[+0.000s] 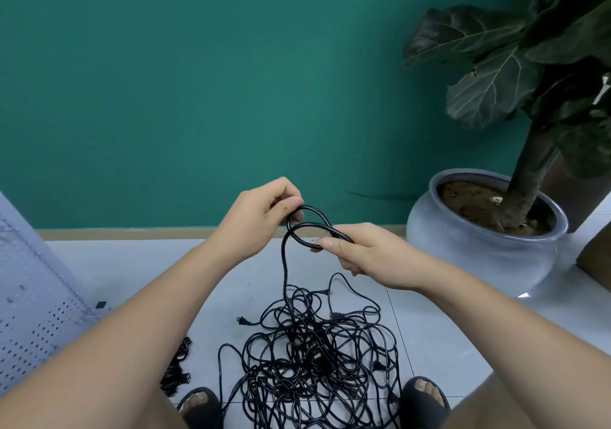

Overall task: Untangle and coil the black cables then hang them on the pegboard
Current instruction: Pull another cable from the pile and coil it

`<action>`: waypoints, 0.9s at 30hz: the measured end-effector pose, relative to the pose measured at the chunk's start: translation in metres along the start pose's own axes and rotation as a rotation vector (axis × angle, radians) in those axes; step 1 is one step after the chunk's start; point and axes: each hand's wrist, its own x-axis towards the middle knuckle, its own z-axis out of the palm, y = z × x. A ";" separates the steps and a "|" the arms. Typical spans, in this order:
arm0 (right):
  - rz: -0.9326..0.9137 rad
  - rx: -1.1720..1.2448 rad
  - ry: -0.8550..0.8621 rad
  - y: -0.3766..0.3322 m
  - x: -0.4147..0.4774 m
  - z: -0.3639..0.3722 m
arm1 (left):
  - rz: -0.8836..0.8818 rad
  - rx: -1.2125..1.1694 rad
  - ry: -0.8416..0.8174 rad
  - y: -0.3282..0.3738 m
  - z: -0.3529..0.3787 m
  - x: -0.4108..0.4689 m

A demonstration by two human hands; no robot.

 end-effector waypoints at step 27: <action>0.014 0.048 0.003 0.003 0.007 0.001 | -0.175 -0.239 0.014 0.007 0.022 0.000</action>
